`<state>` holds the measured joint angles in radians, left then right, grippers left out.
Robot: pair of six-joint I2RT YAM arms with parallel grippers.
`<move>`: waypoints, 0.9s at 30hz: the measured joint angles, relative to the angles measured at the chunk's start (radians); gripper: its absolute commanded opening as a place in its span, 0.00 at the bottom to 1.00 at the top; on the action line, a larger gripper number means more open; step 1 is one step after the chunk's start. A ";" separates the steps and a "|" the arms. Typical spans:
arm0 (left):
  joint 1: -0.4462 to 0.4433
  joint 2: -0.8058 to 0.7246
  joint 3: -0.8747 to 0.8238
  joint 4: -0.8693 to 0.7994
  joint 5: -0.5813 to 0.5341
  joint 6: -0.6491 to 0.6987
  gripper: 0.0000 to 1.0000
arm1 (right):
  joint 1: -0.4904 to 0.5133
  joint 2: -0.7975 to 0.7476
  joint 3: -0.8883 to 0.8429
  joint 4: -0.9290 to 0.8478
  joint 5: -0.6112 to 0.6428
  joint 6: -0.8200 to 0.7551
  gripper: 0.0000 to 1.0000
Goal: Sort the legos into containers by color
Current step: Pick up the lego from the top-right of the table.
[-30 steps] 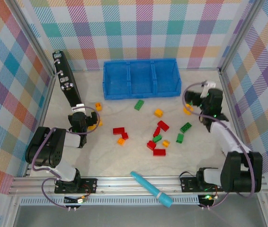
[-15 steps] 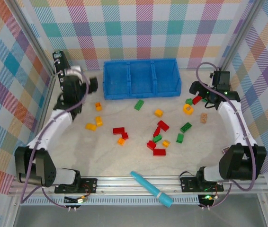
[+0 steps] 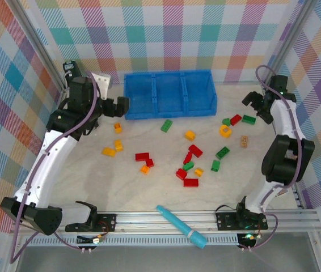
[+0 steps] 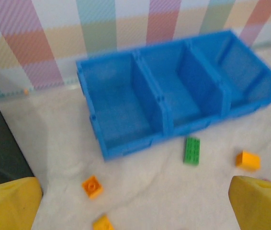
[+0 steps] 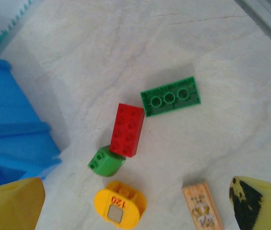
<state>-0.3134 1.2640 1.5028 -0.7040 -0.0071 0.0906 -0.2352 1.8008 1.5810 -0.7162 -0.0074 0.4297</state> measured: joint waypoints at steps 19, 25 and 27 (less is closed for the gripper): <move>0.000 -0.029 -0.024 -0.150 -0.006 0.090 1.00 | 0.000 0.484 0.386 -0.121 0.106 -0.165 0.99; 0.000 0.020 0.010 -0.169 -0.025 0.090 1.00 | 0.000 0.509 0.397 -0.121 0.129 -0.185 0.97; 0.000 0.024 0.021 -0.180 -0.025 0.090 1.00 | 0.000 0.528 0.400 -0.120 0.130 -0.188 0.95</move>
<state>-0.3134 1.2884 1.5242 -0.8837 -0.0319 0.1806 -0.2356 2.3287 1.9812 -0.8360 0.1230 0.2413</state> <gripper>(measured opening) 0.999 0.962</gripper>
